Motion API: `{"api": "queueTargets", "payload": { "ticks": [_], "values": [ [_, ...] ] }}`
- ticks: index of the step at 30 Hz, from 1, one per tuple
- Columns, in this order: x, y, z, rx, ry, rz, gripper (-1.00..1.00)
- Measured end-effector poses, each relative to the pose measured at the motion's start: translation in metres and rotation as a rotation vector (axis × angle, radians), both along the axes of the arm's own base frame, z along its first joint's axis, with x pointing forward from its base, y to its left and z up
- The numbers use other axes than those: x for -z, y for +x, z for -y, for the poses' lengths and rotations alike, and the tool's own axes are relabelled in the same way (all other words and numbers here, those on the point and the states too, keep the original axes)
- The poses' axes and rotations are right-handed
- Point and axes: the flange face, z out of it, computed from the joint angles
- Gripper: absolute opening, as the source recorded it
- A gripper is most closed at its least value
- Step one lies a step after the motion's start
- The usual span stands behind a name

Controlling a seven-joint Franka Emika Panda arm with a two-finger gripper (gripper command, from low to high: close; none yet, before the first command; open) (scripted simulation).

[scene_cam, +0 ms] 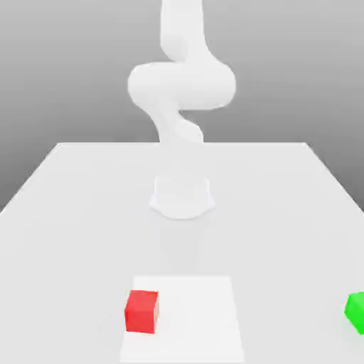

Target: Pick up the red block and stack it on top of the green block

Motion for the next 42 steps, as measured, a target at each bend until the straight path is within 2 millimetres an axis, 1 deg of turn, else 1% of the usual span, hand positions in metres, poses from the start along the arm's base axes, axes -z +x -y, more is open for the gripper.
{"api": "queueTargets", "payload": {
  "ticks": [2,5,8,11,13,16,18,21,23,27,28,33,34,35,37,40,41,42],
  "values": [
    [0.041,0.025,0.007,0.007,0.004,-0.069,0.00],
    [0.103,0.054,0.016,0.017,0.009,-0.167,0.00],
    [0.167,0.072,0.025,0.028,0.014,-0.264,0.00],
    [0.231,0.081,0.034,0.039,0.019,-0.361,0.00],
    [0.274,0.082,0.040,0.048,0.022,-0.426,0.00],
    [0.337,0.075,0.048,0.060,0.027,-0.523,0.00],
    [0.378,0.066,0.055,0.072,0.031,-0.588,0.00],
    [0.436,0.045,0.062,0.086,0.035,-0.685,0.00],
    [0.464,0.040,0.062,0.086,0.034,-0.709,0.00],
    [0.510,0.038,0.062,0.086,0.034,-0.717,0.00],
    [0.517,0.038,0.062,0.086,0.034,-0.717,-1.00],
    [0.517,0.038,0.061,0.086,0.034,-0.718,-1.00],
    [0.521,0.037,0.062,0.086,0.034,-0.718,-1.00],
    [0.517,0.038,0.062,0.086,0.034,-0.717,-1.00],
    [0.500,0.038,0.062,0.085,0.034,-0.717,-1.00],
    [0.468,0.038,0.062,0.086,0.034,-0.718,-1.00],
    [0.460,0.041,0.055,0.064,0.026,-0.719,-1.00],
    [0.455,0.050,0.031,-0.007,-0.002,-0.720,-1.00]
  ]
}}
